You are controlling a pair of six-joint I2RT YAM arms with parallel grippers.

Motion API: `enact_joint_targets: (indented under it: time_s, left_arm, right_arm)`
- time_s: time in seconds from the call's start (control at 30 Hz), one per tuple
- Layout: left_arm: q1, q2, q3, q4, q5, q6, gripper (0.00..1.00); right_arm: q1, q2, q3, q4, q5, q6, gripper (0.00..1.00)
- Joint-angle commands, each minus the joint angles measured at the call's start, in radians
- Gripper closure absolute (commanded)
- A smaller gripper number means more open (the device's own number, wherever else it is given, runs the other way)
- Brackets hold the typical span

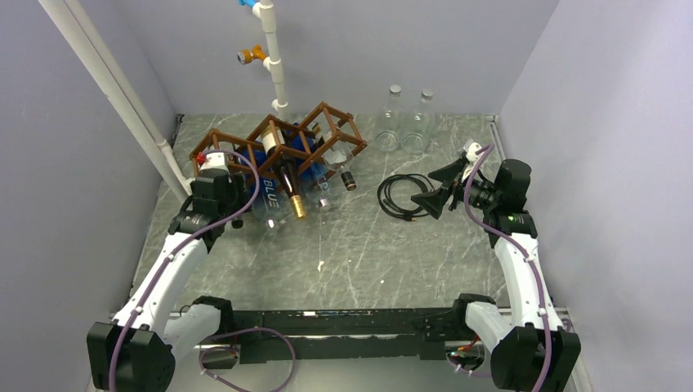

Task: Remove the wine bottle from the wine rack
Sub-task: Pick up the wine bottle from the wine rack.

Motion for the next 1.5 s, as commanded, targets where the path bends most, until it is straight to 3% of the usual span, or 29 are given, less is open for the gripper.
enact_joint_targets:
  time_s: [0.0, 1.1, 1.33, 1.47]
  left_arm:
    - [0.008, 0.002, -0.011, 0.067, 0.005, -0.003, 0.24]
    - [0.016, 0.066, -0.039, 0.096, 0.037, -0.039, 0.38]
    - [0.016, 0.06, -0.041, 0.095, 0.036, -0.038, 0.46]
    - [0.016, 0.054, -0.042, 0.093, 0.042, -0.039, 0.57]
  right_arm:
    - [-0.002, -0.019, -0.011, 0.062, -0.036, 0.01, 0.02]
    - [-0.002, -0.034, -0.019, 0.078, -0.044, 0.024, 0.01]
    - [-0.002, -0.035, -0.021, 0.079, -0.044, 0.027, 0.01]
    - [-0.002, -0.035, -0.021, 0.08, -0.042, 0.027, 0.01]
